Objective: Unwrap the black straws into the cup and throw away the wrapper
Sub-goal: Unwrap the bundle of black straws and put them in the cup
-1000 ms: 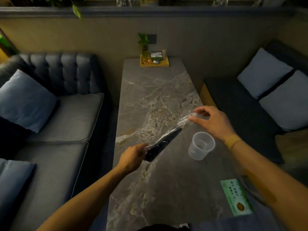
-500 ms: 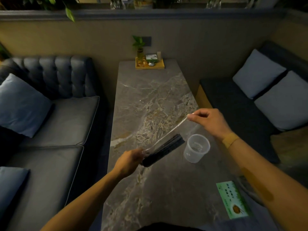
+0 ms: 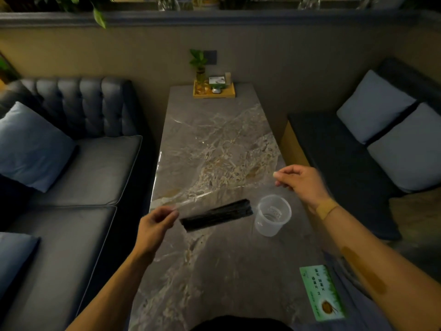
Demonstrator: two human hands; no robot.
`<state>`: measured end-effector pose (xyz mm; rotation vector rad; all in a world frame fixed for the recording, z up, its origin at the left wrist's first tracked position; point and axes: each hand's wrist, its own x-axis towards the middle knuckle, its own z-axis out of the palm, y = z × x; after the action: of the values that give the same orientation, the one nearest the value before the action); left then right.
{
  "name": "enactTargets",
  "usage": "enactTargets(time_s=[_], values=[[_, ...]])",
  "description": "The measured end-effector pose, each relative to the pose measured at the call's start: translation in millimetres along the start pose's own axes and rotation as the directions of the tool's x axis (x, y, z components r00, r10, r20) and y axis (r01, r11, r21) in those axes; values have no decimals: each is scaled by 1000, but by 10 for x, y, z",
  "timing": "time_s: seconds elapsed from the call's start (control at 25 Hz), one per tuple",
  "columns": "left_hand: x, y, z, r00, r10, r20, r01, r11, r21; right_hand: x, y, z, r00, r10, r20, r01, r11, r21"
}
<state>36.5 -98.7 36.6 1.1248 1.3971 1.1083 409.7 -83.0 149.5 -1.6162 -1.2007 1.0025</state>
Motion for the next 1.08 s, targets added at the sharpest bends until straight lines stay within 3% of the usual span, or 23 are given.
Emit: enactTargets(time_s=[0.2, 0.48, 0.8, 1.08], values=[[200, 317, 13, 997, 81, -6, -80, 996, 45, -19, 188, -84, 993, 117, -8, -117, 993, 22], [453, 766, 237, 978, 187, 89, -197, 973, 120, -29, 426, -174, 961, 274, -48, -270, 960, 74], [613, 1077, 385, 944, 264, 196, -304, 929, 211, 24, 631, -197, 932, 351, -95, -340, 934, 111], [632, 1268, 501, 931, 307, 195, -356, 881, 313, 17, 685, -215, 918, 392, -61, -379, 912, 157]])
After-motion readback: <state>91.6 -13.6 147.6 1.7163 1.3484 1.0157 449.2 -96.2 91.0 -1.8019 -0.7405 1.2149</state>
